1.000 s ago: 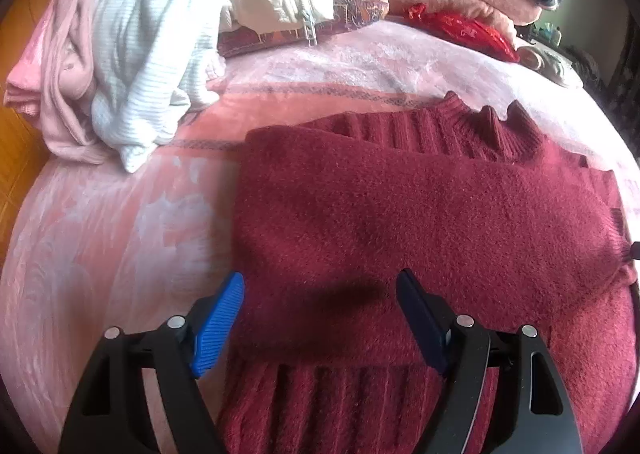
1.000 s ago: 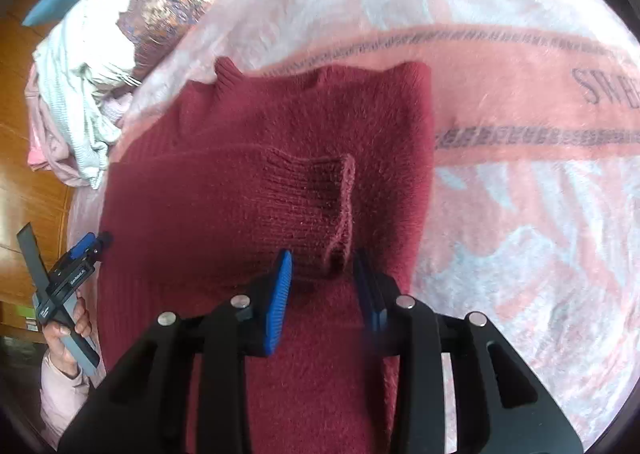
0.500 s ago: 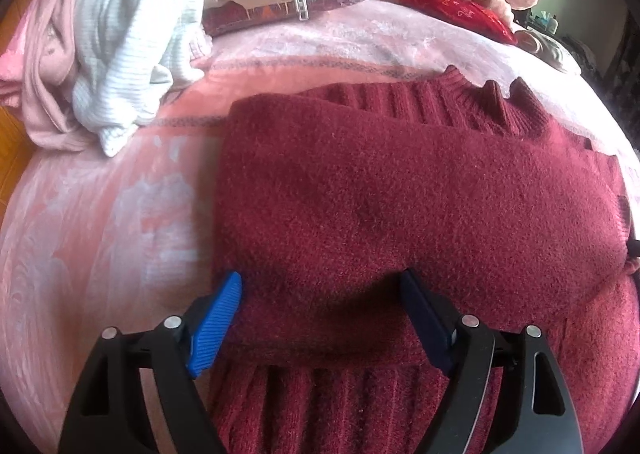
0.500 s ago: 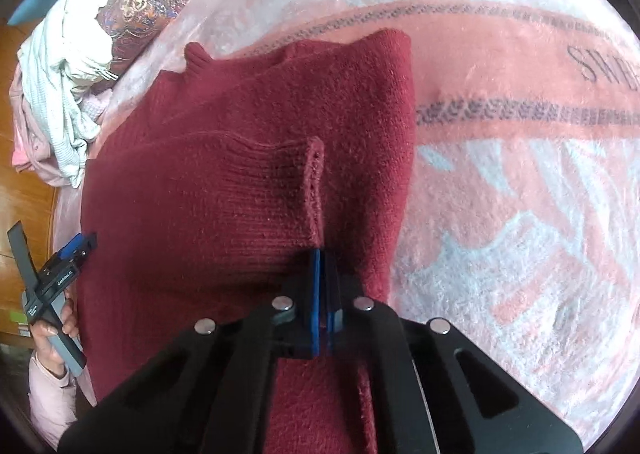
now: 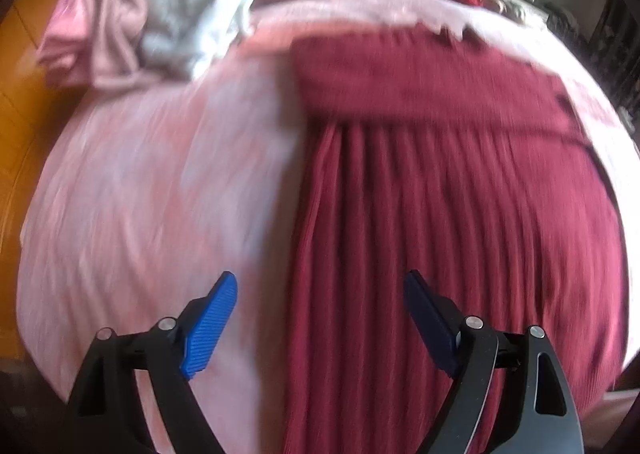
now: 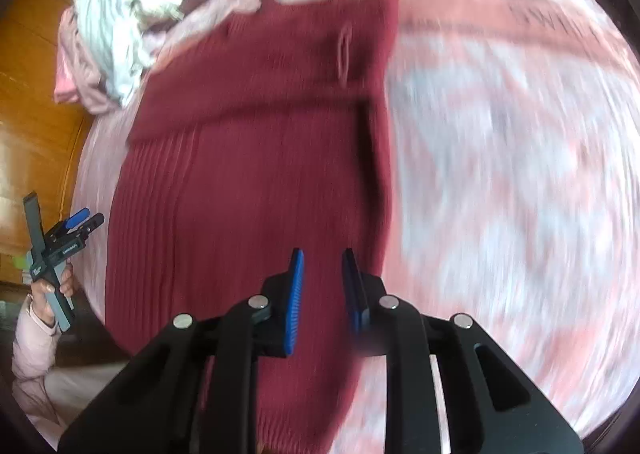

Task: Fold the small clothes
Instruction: 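Grasp the sweater hem with both tools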

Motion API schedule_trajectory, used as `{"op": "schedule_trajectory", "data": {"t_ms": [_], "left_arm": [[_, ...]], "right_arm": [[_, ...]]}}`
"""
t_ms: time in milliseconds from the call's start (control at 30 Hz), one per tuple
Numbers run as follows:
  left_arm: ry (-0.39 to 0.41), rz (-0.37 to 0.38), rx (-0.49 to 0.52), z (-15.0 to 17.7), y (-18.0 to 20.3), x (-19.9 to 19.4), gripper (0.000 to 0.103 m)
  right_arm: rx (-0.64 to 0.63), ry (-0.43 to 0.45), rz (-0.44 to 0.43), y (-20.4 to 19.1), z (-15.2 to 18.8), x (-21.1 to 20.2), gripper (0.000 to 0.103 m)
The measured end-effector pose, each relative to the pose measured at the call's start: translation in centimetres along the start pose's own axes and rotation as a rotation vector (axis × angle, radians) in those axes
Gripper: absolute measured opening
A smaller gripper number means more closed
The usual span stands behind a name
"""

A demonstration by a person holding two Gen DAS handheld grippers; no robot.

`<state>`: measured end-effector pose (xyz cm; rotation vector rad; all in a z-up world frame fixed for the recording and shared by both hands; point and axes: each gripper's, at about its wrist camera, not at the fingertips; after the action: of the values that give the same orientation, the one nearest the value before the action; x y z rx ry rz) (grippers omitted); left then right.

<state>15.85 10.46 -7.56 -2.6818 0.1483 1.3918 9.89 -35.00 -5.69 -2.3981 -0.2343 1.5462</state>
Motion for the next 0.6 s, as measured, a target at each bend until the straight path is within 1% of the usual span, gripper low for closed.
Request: {"op": "schedule_trajectory", "data": {"t_ms": [100, 167, 200, 233, 267, 300, 333, 400, 467, 500, 533, 567, 600], "left_arm": [[-0.061, -0.004, -0.010, 3.0, -0.7, -1.3, 0.085], [-0.090, -0.031, -0.040, 5.1, -1.4, -2.1, 0.085], [-0.101, -0.035, -0.062, 6.0, -1.7, -2.3, 0.085], [-0.098, -0.038, -0.078, 7.0, -1.9, -2.7, 0.085], [-0.090, -0.042, -0.076, 7.7, -1.9, -3.0, 0.085], [-0.091, -0.046, -0.062, 8.3, -1.8, -3.2, 0.085], [-0.104, -0.042, -0.048, 9.0, -1.5, -3.2, 0.085], [-0.127, -0.014, -0.052, 10.2, -1.1, -3.3, 0.085], [-0.153, 0.000, -0.051, 11.0, -0.8, -2.9, 0.085], [-0.176, 0.013, -0.055, 11.3, -0.7, -2.6, 0.085], [-0.188, 0.018, -0.063, 11.5, -0.7, -2.3, 0.085], [-0.192, 0.019, -0.078, 11.7, -0.9, -2.1, 0.085], [-0.195, 0.024, -0.093, 11.9, -1.1, -2.0, 0.086]], "right_arm": [[-0.011, -0.017, -0.003, 0.0, 4.5, -1.8, 0.022], [-0.004, -0.021, -0.005, 0.5, 6.3, -2.5, 0.028], [0.019, -0.017, -0.012, 0.8, 7.3, -2.9, 0.030], [0.025, -0.024, -0.010, 0.8, 7.9, -2.9, 0.030], [0.018, -0.038, 0.008, 0.8, 8.5, -2.7, 0.034], [0.012, -0.052, 0.047, 0.9, 9.5, -2.3, 0.037], [0.021, -0.060, 0.052, 1.1, 10.0, -2.2, 0.037], [0.076, -0.116, 0.042, 1.5, 11.4, -1.1, 0.037], [0.101, -0.155, 0.032, 1.4, 12.7, -0.1, 0.038], [0.104, -0.172, 0.029, 1.2, 13.1, 0.3, 0.043], [0.108, -0.182, 0.025, 1.0, 13.4, 0.6, 0.045], [0.111, -0.192, 0.024, 0.7, 13.7, 0.9, 0.048], [0.107, -0.200, 0.028, 0.4, 14.1, 1.2, 0.049]]}}
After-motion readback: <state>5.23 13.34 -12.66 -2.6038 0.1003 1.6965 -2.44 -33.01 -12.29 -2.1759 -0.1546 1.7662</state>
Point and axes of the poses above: each gripper's, at about its wrist camera, not at the fingertips, and x roughly the way its jaws point, y to its right, z to its underside, and after that the axes turned 14 degrees about y, right-handed
